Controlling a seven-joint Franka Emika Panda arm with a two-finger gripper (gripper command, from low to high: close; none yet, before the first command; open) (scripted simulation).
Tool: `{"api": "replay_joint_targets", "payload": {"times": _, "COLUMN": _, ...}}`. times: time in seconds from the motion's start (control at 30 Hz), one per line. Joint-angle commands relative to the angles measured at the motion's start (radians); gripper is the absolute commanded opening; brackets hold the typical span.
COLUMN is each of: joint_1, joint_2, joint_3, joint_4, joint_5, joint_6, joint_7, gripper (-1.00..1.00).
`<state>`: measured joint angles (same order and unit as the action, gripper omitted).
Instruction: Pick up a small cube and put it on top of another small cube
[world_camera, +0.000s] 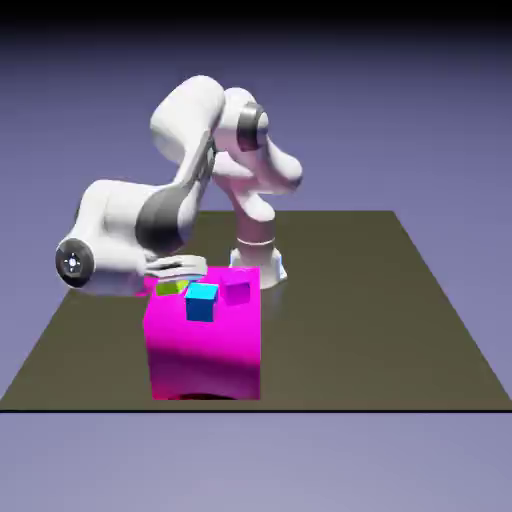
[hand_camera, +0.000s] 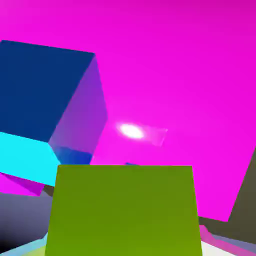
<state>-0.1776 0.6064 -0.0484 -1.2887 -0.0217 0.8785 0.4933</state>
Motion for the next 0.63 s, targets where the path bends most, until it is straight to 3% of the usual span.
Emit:
{"api": "replay_joint_targets", "payload": {"times": 0.0, "joint_1": 0.036, "joint_2": -0.025, "joint_3": 0.013, "joint_4": -0.014, "joint_5": -0.031, "joint_6": -0.012, "joint_7": 0.009, "gripper": -1.0}}
{"api": "replay_joint_targets", "payload": {"times": 0.23, "joint_1": 0.222, "joint_2": -0.038, "joint_3": -0.025, "joint_4": -0.06, "joint_5": -0.114, "joint_6": -0.03, "joint_7": 0.102, "gripper": -1.0}}
{"api": "replay_joint_targets", "payload": {"times": 0.53, "joint_1": 0.218, "joint_2": -0.155, "joint_3": -0.026, "joint_4": -0.36, "joint_5": -0.111, "joint_6": 0.152, "joint_7": 0.125, "gripper": -1.0}}
{"api": "replay_joint_targets", "payload": {"times": 0.57, "joint_1": 0.218, "joint_2": -0.155, "joint_3": -0.026, "joint_4": -0.36, "joint_5": -0.111, "joint_6": 0.152, "joint_7": 0.125, "gripper": 1.0}}
{"api": "replay_joint_targets", "payload": {"times": 0.6, "joint_1": 0.218, "joint_2": -0.155, "joint_3": -0.026, "joint_4": -0.36, "joint_5": -0.111, "joint_6": 0.152, "joint_7": 0.125, "gripper": 1.0}}
